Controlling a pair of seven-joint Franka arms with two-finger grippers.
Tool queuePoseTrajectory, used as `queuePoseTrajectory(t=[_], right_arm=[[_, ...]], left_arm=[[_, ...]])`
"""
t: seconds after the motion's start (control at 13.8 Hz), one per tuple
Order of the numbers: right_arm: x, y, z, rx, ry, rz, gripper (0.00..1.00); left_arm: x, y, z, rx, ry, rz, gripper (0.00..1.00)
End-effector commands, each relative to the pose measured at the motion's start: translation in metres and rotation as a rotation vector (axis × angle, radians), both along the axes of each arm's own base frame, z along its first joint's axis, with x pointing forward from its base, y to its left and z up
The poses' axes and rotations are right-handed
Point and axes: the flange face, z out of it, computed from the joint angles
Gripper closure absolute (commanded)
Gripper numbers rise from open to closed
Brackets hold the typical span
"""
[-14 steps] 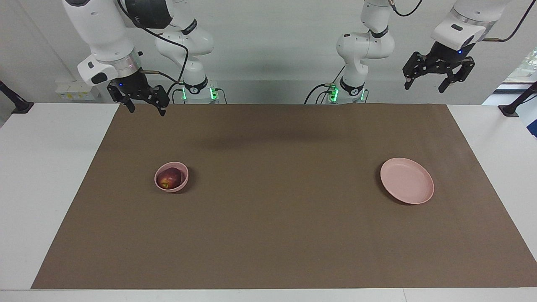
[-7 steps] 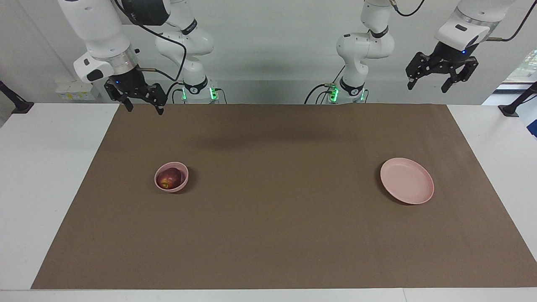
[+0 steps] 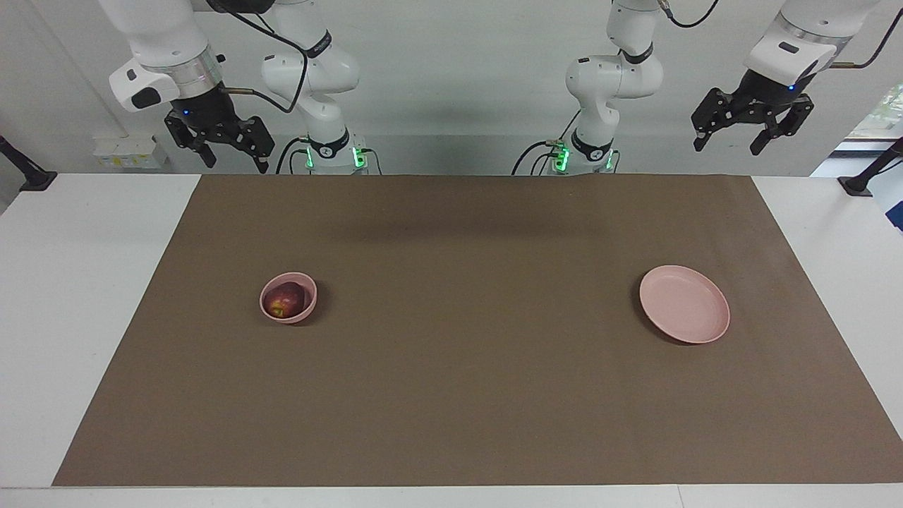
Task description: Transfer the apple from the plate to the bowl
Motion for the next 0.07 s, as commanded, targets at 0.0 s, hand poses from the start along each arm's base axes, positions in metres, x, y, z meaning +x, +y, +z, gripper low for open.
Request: queuePoseTrajectory(t=[0.0], right_arm=[[-0.0045,-0.0019,0.007,0.021,-0.005,0.032,0.0]], left_arm=[[-0.0035,0.0031,0.0018,0.01,0.007,0.006,0.0]])
